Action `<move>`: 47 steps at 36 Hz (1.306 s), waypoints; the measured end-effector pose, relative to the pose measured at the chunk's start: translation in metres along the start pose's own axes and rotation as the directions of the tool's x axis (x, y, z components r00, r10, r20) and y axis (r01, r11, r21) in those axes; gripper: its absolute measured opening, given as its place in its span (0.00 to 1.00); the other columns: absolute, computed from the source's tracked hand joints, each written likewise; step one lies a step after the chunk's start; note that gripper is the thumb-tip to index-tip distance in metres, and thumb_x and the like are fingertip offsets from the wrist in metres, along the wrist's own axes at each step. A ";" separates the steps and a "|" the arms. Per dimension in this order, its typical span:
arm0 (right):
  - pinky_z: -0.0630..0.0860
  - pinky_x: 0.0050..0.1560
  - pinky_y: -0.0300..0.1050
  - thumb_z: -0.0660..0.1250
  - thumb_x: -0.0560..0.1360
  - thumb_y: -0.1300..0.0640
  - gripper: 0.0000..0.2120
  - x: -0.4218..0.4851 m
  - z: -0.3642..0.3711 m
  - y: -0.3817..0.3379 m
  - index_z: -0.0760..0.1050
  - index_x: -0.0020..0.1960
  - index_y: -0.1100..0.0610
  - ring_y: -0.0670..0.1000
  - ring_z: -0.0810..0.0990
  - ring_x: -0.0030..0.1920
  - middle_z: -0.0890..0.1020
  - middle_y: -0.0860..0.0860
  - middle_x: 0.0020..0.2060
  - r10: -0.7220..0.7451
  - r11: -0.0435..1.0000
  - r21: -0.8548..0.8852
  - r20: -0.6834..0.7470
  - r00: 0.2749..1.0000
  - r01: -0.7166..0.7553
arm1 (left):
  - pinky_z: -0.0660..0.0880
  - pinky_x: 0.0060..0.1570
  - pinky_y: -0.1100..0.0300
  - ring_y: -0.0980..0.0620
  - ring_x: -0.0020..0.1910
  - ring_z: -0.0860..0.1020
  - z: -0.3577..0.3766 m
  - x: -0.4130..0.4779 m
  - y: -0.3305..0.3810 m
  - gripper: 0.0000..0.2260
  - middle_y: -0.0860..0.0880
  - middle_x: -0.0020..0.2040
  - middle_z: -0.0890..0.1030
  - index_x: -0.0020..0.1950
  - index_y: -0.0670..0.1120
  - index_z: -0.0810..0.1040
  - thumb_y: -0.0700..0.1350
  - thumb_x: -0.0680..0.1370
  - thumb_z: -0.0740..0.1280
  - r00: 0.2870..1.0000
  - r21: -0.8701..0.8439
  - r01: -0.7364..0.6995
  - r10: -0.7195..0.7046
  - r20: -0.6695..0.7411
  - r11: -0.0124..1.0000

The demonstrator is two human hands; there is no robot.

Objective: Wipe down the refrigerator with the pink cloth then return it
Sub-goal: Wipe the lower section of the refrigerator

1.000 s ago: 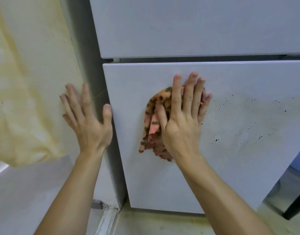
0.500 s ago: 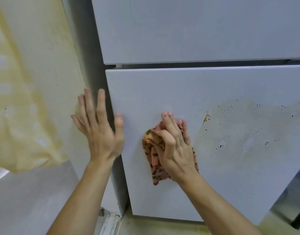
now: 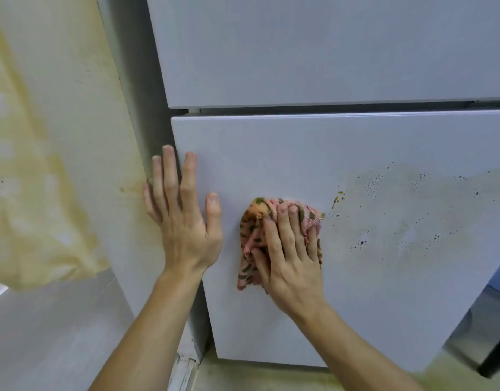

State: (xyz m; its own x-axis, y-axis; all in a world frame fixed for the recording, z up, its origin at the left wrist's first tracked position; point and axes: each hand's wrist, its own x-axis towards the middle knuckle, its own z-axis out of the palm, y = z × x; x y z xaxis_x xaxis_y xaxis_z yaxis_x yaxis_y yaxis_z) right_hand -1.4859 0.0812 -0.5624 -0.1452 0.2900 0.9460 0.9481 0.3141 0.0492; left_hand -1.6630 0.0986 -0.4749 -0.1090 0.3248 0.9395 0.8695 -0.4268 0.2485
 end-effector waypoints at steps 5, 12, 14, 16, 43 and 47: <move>0.43 0.84 0.56 0.60 0.85 0.48 0.37 0.006 -0.004 0.001 0.43 0.86 0.54 0.53 0.45 0.85 0.43 0.52 0.85 0.020 1.000 -0.018 0.047 0.999 -0.019 | 0.46 0.81 0.36 0.43 0.85 0.49 0.002 -0.004 0.007 0.29 0.39 0.85 0.53 0.84 0.48 0.57 0.49 0.84 0.60 0.997 0.017 -0.045 0.044 0.060 0.999; 0.38 0.83 0.59 0.51 0.83 0.63 0.31 0.088 -0.032 -0.011 0.46 0.84 0.64 0.56 0.41 0.84 0.43 0.57 0.83 0.260 0.950 0.190 -0.039 0.965 -0.248 | 0.46 0.82 0.39 0.40 0.85 0.53 0.004 -0.005 0.016 0.29 0.37 0.84 0.54 0.83 0.46 0.62 0.45 0.81 0.64 1.000 0.033 -0.021 0.021 0.006 0.999; 0.41 0.83 0.61 0.45 0.86 0.60 0.26 0.106 -0.036 -0.011 0.50 0.83 0.67 0.58 0.46 0.84 0.48 0.59 0.83 0.334 0.920 0.254 -0.107 0.936 -0.299 | 0.46 0.82 0.40 0.39 0.84 0.53 0.005 -0.004 0.019 0.29 0.37 0.84 0.55 0.82 0.45 0.62 0.45 0.81 0.64 1.000 0.023 -0.014 0.014 -0.004 1.000; 0.45 0.83 0.62 0.41 0.89 0.52 0.26 0.109 -0.036 -0.013 0.54 0.82 0.67 0.59 0.52 0.83 0.54 0.61 0.82 0.349 0.912 0.293 -0.181 0.920 -0.288 | 0.47 0.82 0.40 0.39 0.84 0.53 0.006 -0.002 0.020 0.29 0.36 0.84 0.55 0.82 0.45 0.62 0.45 0.81 0.63 1.000 0.014 -0.006 0.006 -0.004 1.000; 0.40 0.84 0.53 0.54 0.78 0.65 0.38 0.007 -0.016 0.015 0.47 0.85 0.56 0.50 0.48 0.85 0.45 0.50 0.85 -0.105 0.994 -0.003 0.063 0.992 0.106 | 0.49 0.81 0.39 0.43 0.85 0.52 -0.007 -0.002 0.021 0.29 0.40 0.85 0.52 0.83 0.47 0.60 0.45 0.82 0.64 0.998 -0.020 0.006 -0.004 0.060 1.000; 0.42 0.84 0.56 0.57 0.78 0.72 0.39 0.052 -0.022 0.019 0.47 0.85 0.57 0.50 0.47 0.84 0.50 0.50 0.84 0.121 0.991 0.072 -0.143 0.982 -0.111 | 0.47 0.82 0.40 0.45 0.85 0.50 -0.011 -0.001 0.021 0.30 0.42 0.86 0.51 0.83 0.48 0.61 0.45 0.81 0.64 0.996 -0.021 0.014 -0.012 0.083 1.000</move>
State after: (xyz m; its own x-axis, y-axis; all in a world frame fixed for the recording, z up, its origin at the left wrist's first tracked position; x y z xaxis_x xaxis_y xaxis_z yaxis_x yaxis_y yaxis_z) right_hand -1.4688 0.0823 -0.5047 0.0125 0.1933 0.9811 0.9354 0.3443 -0.0798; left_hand -1.6497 0.0798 -0.4681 -0.0792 0.3994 0.9134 0.8578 -0.4395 0.2666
